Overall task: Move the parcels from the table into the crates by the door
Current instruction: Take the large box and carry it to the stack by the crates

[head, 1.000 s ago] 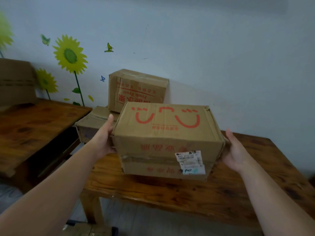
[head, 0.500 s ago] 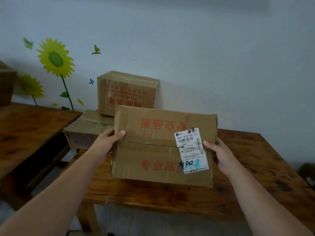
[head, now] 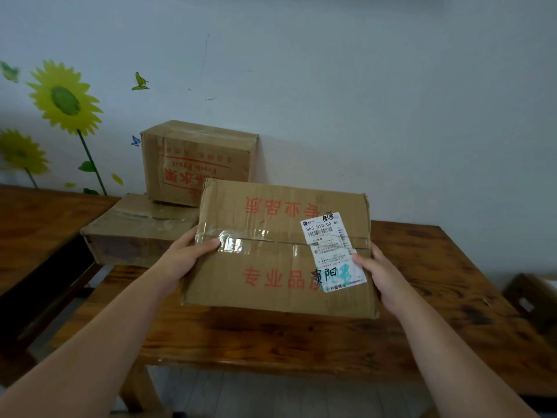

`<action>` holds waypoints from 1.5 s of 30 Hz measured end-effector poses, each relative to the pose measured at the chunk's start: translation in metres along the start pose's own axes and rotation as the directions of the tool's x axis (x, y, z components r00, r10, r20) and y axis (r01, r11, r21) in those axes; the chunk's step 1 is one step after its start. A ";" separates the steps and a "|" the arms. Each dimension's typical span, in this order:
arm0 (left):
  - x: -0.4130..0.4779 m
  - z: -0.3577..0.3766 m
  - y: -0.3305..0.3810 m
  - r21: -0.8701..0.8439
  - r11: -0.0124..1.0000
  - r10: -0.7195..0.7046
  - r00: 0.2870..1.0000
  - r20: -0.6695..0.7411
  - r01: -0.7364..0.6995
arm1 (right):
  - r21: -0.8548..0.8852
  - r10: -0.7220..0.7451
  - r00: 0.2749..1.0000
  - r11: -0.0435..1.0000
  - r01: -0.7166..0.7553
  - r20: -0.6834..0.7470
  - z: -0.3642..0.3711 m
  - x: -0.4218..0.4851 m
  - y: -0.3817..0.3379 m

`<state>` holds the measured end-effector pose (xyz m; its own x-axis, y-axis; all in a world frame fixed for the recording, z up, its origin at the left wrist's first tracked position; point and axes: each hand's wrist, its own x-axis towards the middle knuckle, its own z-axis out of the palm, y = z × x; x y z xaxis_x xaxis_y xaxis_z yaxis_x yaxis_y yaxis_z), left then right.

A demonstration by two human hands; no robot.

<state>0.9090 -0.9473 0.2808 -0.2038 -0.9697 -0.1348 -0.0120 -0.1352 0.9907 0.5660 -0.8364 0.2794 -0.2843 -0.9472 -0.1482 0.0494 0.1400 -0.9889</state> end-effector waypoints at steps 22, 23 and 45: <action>0.036 0.189 0.001 0.052 0.997 0.043 0.977 0.210 -0.055 | -0.257 -0.093 0.876 0.966 -0.036 -0.474 -0.157 -0.052 0.017; 0.035 0.203 0.002 0.055 0.996 0.051 0.974 0.222 -0.065 | -0.277 -0.117 0.860 0.960 -0.029 -0.496 -0.167 -0.053 0.017; -0.008 0.656 -0.031 -0.020 0.999 -0.039 0.942 0.333 0.048 | -0.136 -0.005 0.790 0.986 -0.099 -0.613 -0.611 -0.090 0.017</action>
<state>0.2686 -0.8017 0.2616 -0.5174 -0.8406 -0.1604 -0.0023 -0.1861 0.9825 0.0072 -0.5726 0.2720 -0.8117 -0.5722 -0.1168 -0.0530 0.2713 -0.9610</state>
